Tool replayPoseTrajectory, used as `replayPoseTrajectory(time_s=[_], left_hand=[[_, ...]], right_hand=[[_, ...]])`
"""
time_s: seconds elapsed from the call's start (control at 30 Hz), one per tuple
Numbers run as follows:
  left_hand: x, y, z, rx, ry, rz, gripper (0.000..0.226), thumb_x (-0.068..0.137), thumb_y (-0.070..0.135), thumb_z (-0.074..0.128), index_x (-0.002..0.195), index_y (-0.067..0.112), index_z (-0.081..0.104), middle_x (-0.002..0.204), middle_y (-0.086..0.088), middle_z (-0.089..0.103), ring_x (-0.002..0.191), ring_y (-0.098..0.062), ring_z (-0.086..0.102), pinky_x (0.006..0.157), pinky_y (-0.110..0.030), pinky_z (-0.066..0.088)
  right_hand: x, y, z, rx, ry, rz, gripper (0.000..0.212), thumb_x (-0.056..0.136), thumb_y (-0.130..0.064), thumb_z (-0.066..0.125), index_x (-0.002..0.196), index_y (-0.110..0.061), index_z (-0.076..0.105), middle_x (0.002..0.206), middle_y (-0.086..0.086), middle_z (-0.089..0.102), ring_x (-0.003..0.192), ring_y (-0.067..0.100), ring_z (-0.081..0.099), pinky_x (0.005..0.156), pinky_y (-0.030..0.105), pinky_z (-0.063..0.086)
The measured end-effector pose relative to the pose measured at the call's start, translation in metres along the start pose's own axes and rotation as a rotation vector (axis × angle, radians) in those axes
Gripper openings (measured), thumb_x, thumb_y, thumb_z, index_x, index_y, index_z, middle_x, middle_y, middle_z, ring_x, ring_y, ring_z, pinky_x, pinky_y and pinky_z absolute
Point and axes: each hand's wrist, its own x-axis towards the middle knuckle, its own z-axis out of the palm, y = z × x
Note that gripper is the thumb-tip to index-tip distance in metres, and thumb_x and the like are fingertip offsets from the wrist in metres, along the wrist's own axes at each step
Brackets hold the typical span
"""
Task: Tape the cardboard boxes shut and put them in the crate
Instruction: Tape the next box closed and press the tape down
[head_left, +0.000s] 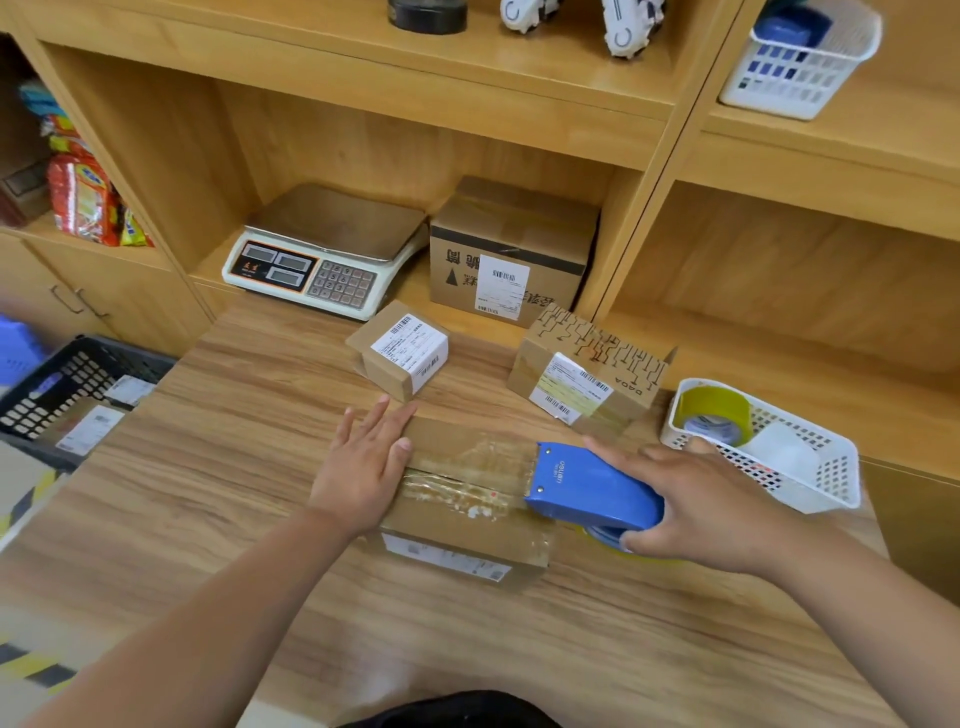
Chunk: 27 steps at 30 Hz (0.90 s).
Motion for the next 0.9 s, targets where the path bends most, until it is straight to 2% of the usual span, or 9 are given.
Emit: replayPoseTrajectory(time_s=[0.07,0.2,0.33,0.43,0.57,0.6,0.67,0.77,0.9], left_hand=[[0.000,0.000,0.000,0.016,0.004,0.000,0.075,0.086,0.050,-0.004,0.149,0.023,0.026,0.153,0.003,0.031,0.142,0.001,0.003,0.117,-0.027,-0.011],[0.001,0.001,0.000,0.015,0.010,0.003,0.075,0.086,0.050,-0.003,0.149,0.022,0.027,0.153,0.002,0.033,0.141,0.001,0.004,0.117,-0.028,-0.010],[0.000,0.001,0.000,0.022,0.006,0.012,0.074,0.087,0.050,-0.003,0.149,0.022,0.027,0.153,0.001,0.031,0.138,0.005,0.001,0.117,-0.026,-0.011],[0.001,0.001,0.001,0.025,0.000,0.011,0.073,0.088,0.050,-0.002,0.149,0.023,0.026,0.153,0.002,0.031,0.139,0.006,0.000,0.117,-0.027,-0.010],[0.001,0.001,0.002,0.041,-0.005,0.011,0.072,0.089,0.050,-0.003,0.149,0.023,0.026,0.153,0.002,0.032,0.139,0.005,0.001,0.118,-0.028,-0.009],[0.000,0.001,0.002,0.042,-0.004,0.015,0.072,0.089,0.050,-0.003,0.149,0.022,0.026,0.153,0.001,0.032,0.140,0.004,0.001,0.118,-0.028,-0.008],[0.001,0.000,0.003,0.043,-0.005,0.017,0.071,0.090,0.050,-0.002,0.149,0.022,0.026,0.152,0.001,0.033,0.140,0.003,0.002,0.118,-0.029,-0.007],[0.001,0.000,0.002,0.063,-0.020,0.011,0.072,0.090,0.051,-0.003,0.150,0.022,0.024,0.153,0.001,0.032,0.141,0.003,0.001,0.118,-0.028,-0.008],[0.001,0.006,-0.001,0.113,-0.047,0.040,0.077,0.088,0.055,-0.005,0.150,0.019,0.022,0.153,0.001,0.032,0.141,0.000,0.002,0.118,-0.028,-0.008]], right_hand=[[-0.003,0.009,0.001,0.003,0.017,0.004,0.083,0.080,-0.062,0.055,0.135,-0.063,-0.007,0.111,-0.023,0.047,0.081,-0.011,0.028,0.073,0.006,0.023],[-0.019,0.043,0.009,0.032,0.019,0.060,0.078,0.073,-0.065,0.052,0.123,-0.076,-0.006,0.118,-0.023,0.054,0.086,-0.004,0.037,0.079,0.009,0.030],[-0.031,0.059,0.020,0.066,0.013,0.094,0.082,0.077,-0.055,0.059,0.124,-0.070,-0.006,0.120,-0.025,0.051,0.086,-0.009,0.034,0.080,0.005,0.026],[-0.031,0.065,0.031,0.090,0.005,0.093,0.080,0.076,-0.056,0.057,0.127,-0.070,-0.002,0.113,-0.028,0.049,0.085,-0.004,0.034,0.081,0.009,0.026],[-0.025,0.069,0.044,0.114,-0.003,0.098,0.076,0.062,-0.072,0.041,0.128,-0.073,0.003,0.098,-0.041,0.041,0.086,0.002,0.038,0.083,0.016,0.031],[-0.023,0.069,0.048,0.114,0.014,0.088,0.075,0.064,-0.073,0.043,0.127,-0.074,0.002,0.098,-0.043,0.040,0.087,0.002,0.041,0.085,0.015,0.031],[-0.020,0.070,0.056,0.106,0.052,0.076,0.077,0.072,-0.069,0.054,0.127,-0.073,0.001,0.105,-0.042,0.043,0.089,0.001,0.044,0.085,0.011,0.028],[-0.014,0.072,0.066,0.075,0.092,0.061,0.080,0.075,-0.067,0.055,0.131,-0.070,-0.001,0.117,-0.032,0.051,0.093,0.003,0.047,0.085,0.016,0.032],[-0.002,0.061,0.074,0.031,0.057,0.041,0.081,0.080,-0.066,0.053,0.142,-0.057,0.002,0.089,-0.029,0.040,0.086,-0.003,0.038,0.083,0.021,0.026]])
